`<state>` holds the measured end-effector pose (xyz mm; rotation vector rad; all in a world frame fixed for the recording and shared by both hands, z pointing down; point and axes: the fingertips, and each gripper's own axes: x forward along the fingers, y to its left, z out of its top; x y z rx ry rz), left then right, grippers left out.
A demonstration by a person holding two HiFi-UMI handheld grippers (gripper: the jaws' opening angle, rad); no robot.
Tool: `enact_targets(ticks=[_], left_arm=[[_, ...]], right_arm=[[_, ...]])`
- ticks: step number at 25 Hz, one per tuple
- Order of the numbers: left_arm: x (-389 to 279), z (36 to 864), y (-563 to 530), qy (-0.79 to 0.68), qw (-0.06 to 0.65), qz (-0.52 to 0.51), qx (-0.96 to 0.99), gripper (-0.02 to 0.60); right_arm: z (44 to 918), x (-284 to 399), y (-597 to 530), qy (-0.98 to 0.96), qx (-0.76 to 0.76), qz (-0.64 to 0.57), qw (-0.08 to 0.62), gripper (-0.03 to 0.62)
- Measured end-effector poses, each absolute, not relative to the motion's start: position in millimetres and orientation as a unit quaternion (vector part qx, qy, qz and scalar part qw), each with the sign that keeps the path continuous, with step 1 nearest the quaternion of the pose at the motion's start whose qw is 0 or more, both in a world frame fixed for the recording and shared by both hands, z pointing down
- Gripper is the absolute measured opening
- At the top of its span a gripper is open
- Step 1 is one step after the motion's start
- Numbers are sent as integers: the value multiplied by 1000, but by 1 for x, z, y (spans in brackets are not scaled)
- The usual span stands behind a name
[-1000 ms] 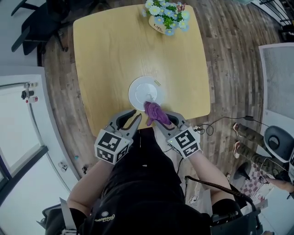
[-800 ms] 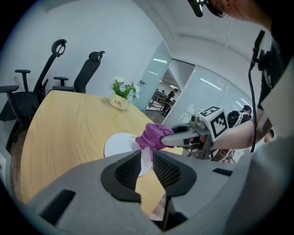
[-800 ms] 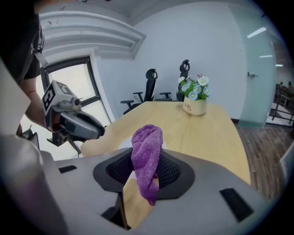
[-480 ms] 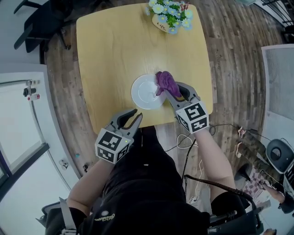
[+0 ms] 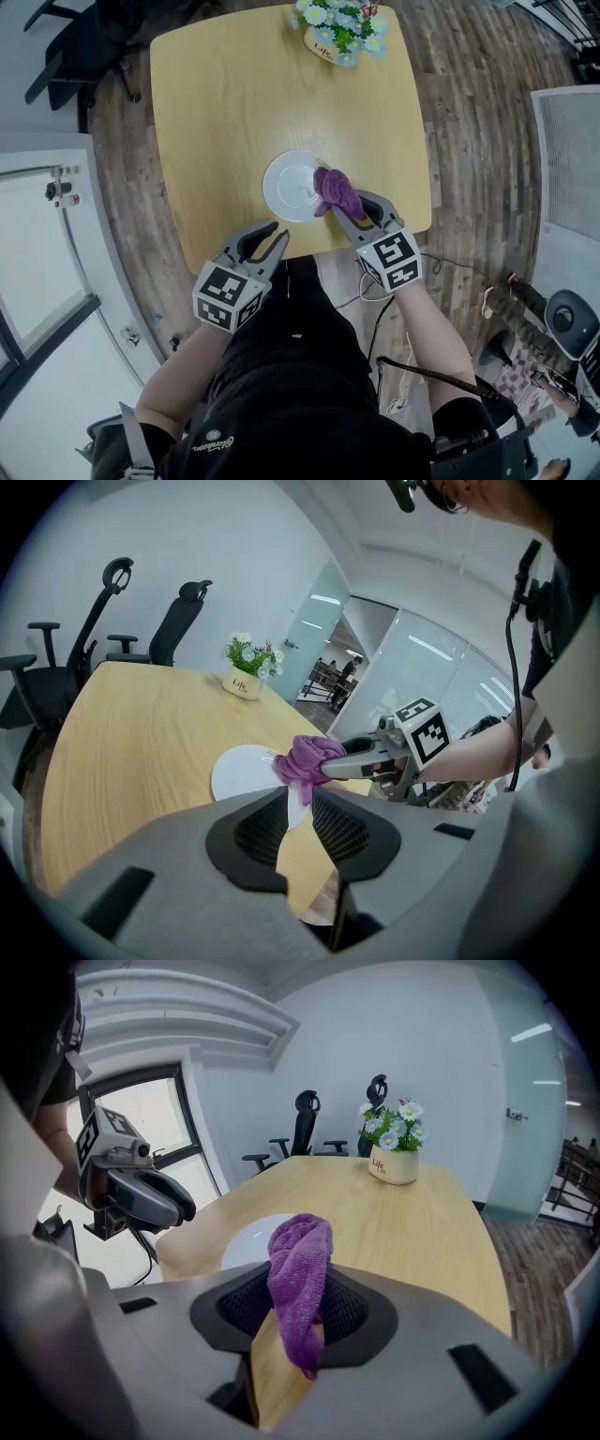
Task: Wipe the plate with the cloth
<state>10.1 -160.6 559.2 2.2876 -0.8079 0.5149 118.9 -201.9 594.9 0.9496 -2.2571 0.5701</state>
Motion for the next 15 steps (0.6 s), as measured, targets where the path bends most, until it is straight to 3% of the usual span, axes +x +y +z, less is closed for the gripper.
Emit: enact_targets(ticks=[15], left_arm=[[18,556,-158,-306,323,193,875,80]], right_arm=[[602,112,-131,-848,345,279,290,129]])
